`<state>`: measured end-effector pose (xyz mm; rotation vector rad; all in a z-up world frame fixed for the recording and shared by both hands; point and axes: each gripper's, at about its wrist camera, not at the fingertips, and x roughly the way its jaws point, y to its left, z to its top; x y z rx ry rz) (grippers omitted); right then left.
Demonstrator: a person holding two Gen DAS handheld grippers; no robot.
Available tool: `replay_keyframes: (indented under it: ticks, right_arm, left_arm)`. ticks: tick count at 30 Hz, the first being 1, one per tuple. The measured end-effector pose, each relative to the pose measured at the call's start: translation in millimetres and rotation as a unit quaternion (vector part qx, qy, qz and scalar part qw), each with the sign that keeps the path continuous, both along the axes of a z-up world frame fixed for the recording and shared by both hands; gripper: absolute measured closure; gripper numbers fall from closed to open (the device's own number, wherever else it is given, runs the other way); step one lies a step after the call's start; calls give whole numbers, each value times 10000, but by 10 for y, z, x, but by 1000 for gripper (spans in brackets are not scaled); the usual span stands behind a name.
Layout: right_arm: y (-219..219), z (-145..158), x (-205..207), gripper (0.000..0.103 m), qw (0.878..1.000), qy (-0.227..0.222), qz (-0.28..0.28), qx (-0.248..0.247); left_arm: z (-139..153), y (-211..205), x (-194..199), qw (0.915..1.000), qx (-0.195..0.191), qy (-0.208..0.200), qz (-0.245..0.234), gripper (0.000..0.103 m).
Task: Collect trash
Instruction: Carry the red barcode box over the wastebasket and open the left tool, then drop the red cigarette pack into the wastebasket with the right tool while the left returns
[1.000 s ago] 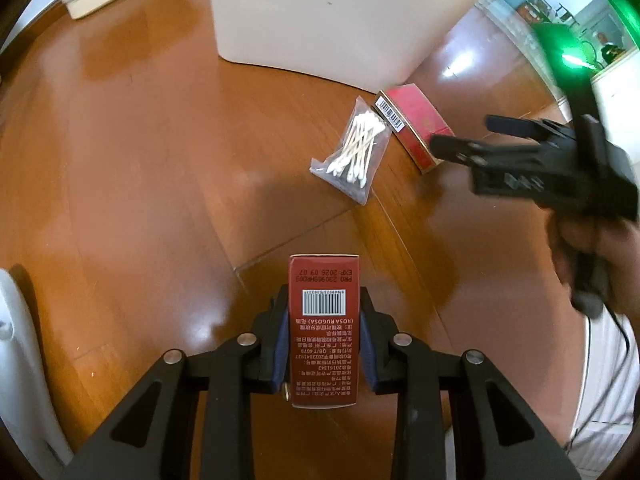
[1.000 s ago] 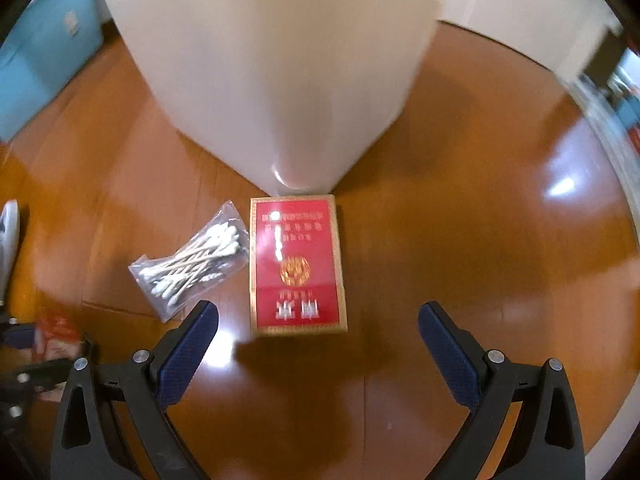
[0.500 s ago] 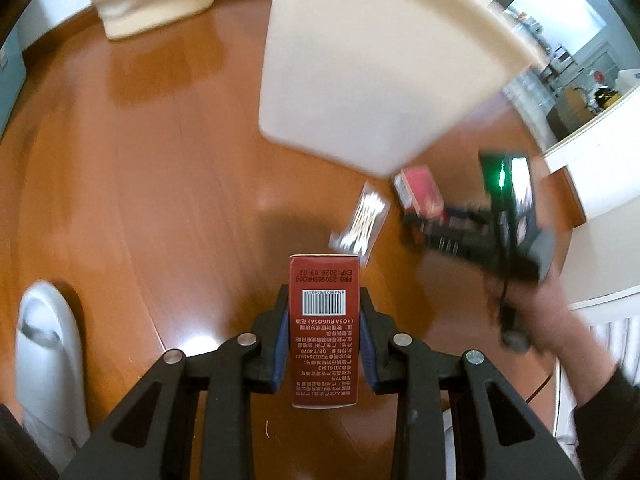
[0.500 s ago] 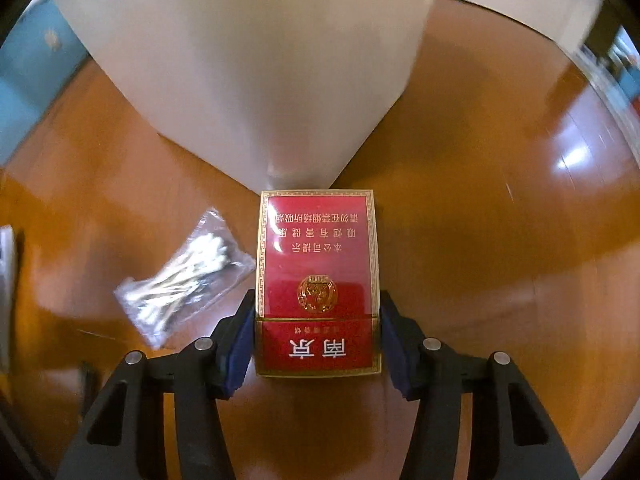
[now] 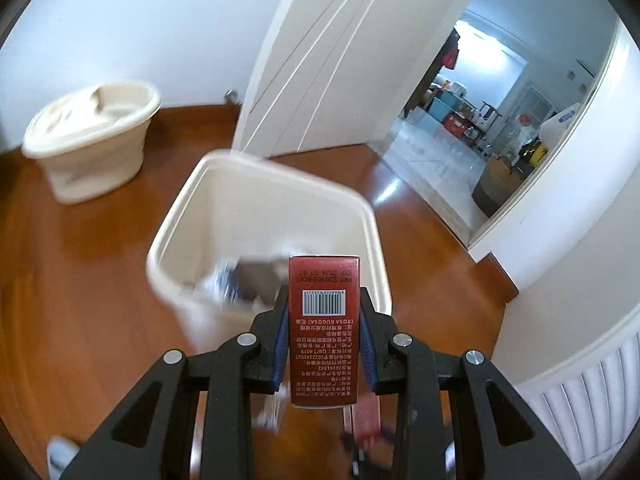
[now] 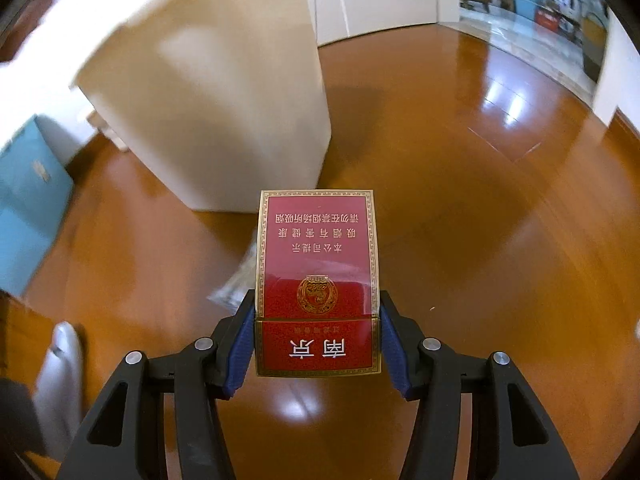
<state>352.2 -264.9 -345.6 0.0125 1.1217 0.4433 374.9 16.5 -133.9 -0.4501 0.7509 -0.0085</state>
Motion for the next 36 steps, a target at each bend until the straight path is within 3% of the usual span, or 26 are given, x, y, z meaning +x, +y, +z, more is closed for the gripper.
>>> replay_keyframes:
  ticks: [4,7,10,14,22,24,31,33,34,36]
  right_arm:
    - [18,8,-76,45,9996,7,-143,228]
    - [-97,15,-49,45,9994,50,-220,262]
    - [-80,72,0,45,9990,94,-306,326]
    - [-30,176,1,45,9990,42,-320,304]
    - [-44,580,24,45,9970,-396,-520,419]
    - [-47,699,60,45,9962,-510,-549,452]
    - [-33,1075,109,45,9929,-879,-637,484]
    - [-47,1318,174,45,9889,-1160,-714,586]
    - [-46,1441,220,45,9870,-1276,-717,660]
    - [7,1734,313,45,9829,-1539,-609,802]
  left_arm:
    - [-150,-23,588,9983,572,38,-124,75]
    - [-380,-4,804,9969,703,307,-166,74]
    - [-512,-14,922,9948,899,463,-79,74]
    - [-647,25,937,9929,884,796,29,74]
    - [-478,194,145,9944,882,549,205,74]
    - [-440,137,-109,9926,1143,353,196,65]
    - [-641,145,-662,9926,707,827,549,60]
    - [-819,133,-797,9901,566,1113,643,42]
    - [-987,96,-881,9869,568,1377,620,25]
    - [-1275,28,-973,9793,608,1871,486,20]
